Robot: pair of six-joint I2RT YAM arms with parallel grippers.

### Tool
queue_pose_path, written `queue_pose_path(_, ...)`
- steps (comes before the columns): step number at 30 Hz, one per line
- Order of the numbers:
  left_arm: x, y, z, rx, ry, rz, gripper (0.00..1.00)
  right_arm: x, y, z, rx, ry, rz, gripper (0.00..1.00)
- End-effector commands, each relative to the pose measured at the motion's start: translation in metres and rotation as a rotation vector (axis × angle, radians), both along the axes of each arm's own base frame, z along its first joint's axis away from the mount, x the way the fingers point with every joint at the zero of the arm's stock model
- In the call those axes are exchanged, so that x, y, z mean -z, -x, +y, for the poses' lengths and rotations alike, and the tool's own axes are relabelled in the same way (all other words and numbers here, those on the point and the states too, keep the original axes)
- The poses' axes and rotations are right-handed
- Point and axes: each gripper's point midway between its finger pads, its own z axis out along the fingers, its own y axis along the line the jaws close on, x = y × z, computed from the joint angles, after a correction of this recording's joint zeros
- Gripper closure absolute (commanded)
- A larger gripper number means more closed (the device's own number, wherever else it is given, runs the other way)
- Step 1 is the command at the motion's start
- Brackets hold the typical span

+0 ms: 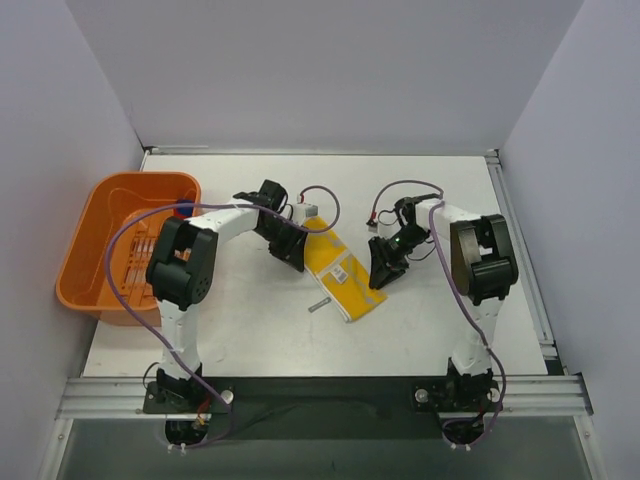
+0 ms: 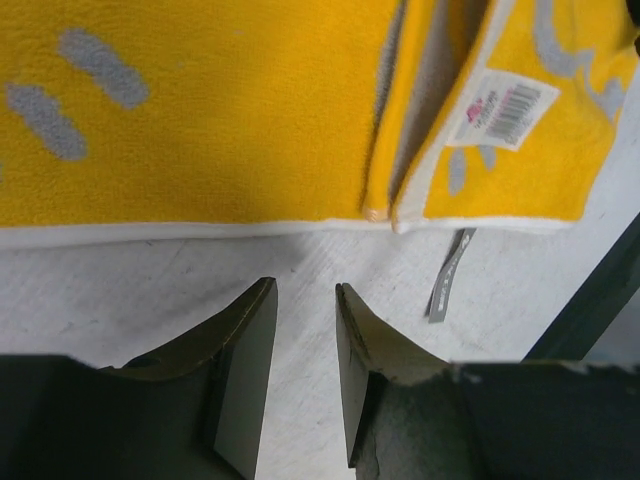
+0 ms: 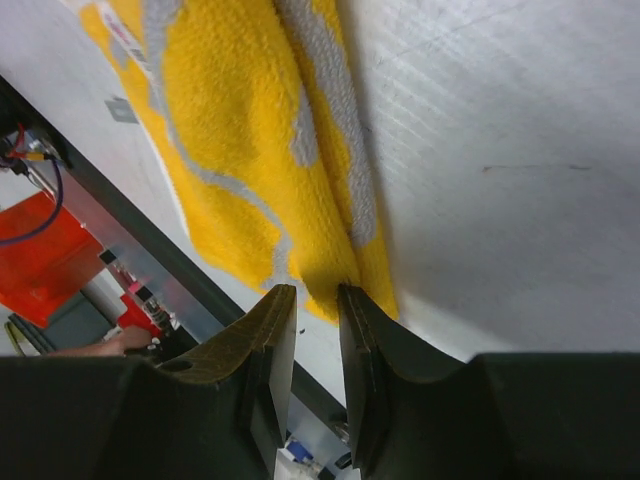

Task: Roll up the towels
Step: Fold the towel, then roll the towel

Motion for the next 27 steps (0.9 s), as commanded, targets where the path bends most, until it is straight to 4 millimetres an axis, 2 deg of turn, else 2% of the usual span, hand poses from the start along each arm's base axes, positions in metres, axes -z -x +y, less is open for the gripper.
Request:
queue_pose_path(1,-0.002,-0.03,-0.011,-0.027,0.058,-0.051,0.6,0.01,0.021,-0.001,-0.032,0.043,0.053,0.75)
queue_pose_path(3,0.004,-0.039,-0.01,-0.02,0.05,-0.066,0.6,0.012,0.033,0.005,-0.037,0.039,0.081,0.76)
queue_pose_path(4,0.014,-0.045,-0.008,-0.026,0.04,-0.055,0.6,0.013,0.035,0.009,-0.036,0.032,0.084,0.76)
queue_pose_path(5,0.01,-0.059,-0.01,-0.029,0.049,-0.084,0.6,0.011,0.042,0.016,-0.049,0.022,0.088,0.76)
queue_pose_path(6,0.023,-0.065,-0.008,-0.032,0.039,-0.072,0.6,0.01,0.05,0.021,-0.052,0.008,0.106,0.76)
queue_pose_path(7,0.026,-0.07,-0.004,-0.035,0.027,-0.063,0.6,0.009,0.054,0.024,-0.065,0.004,0.1,0.76)
queue_pose_path(8,0.013,-0.094,-0.002,-0.049,0.038,-0.111,0.6,0.005,0.057,0.028,-0.084,-0.002,0.083,0.76)
queue_pose_path(10,0.014,-0.103,0.005,-0.048,0.042,-0.097,0.6,-0.006,0.065,0.037,-0.097,-0.057,0.089,0.72)
queue_pose_path(11,0.003,-0.115,0.01,-0.057,0.063,-0.123,0.58,-0.015,0.063,0.04,-0.088,-0.083,0.073,0.71)
queue_pose_path(14,-0.032,-0.109,0.01,0.014,0.136,-0.184,0.55,-0.048,0.052,0.043,-0.034,-0.191,0.027,0.66)
queue_pose_path(15,-0.032,-0.096,0.012,0.054,0.142,-0.189,0.53,-0.056,0.047,0.042,-0.013,-0.211,0.01,0.65)
queue_pose_path(16,-0.06,-0.089,0.011,0.08,0.163,-0.251,0.52,-0.066,0.035,0.038,0.025,-0.234,-0.015,0.64)
queue_pose_path(17,-0.067,-0.08,0.012,0.102,0.166,-0.274,0.52,-0.074,0.028,0.036,0.035,-0.241,-0.048,0.64)
queue_pose_path(18,-0.097,-0.069,0.006,0.164,0.181,-0.374,0.5,-0.078,0.021,0.035,0.046,-0.243,-0.066,0.63)
queue_pose_path(19,-0.086,-0.049,0.011,0.19,0.153,-0.364,0.5,-0.082,0.014,0.035,0.05,-0.246,-0.091,0.63)
queue_pose_path(20,-0.089,-0.038,0.01,0.219,0.146,-0.395,0.49,-0.085,0.004,0.038,0.06,-0.25,-0.1,0.63)
queue_pose_path(21,-0.114,-0.02,0.001,0.288,0.154,-0.496,0.48,-0.087,-0.003,0.042,0.061,-0.258,-0.111,0.63)
queue_pose_path(22,-0.094,-0.002,0.005,0.314,0.118,-0.493,0.46,-0.088,-0.006,0.046,0.061,-0.265,-0.107,0.63)
queue_pose_path(23,-0.095,0.009,0.001,0.35,0.107,-0.53,0.45,-0.087,-0.01,0.055,0.05,-0.278,-0.091,0.64)
queue_pose_path(24,-0.105,0.02,0.0,0.387,0.099,-0.599,0.44,-0.086,-0.011,0.061,0.059,-0.279,-0.071,0.64)
queue_pose_path(25,-0.105,0.034,-0.016,0.444,0.098,-0.647,0.42,-0.084,-0.011,0.066,0.062,-0.282,-0.054,0.65)
queue_pose_path(26,-0.087,0.046,-0.011,0.465,0.037,-0.644,0.41,-0.078,-0.005,0.076,0.047,-0.281,-0.02,0.65)
queue_pose_path(27,-0.09,0.056,-0.016,0.503,0.033,-0.682,0.41,-0.076,-0.004,0.082,0.062,-0.287,0.008,0.66)
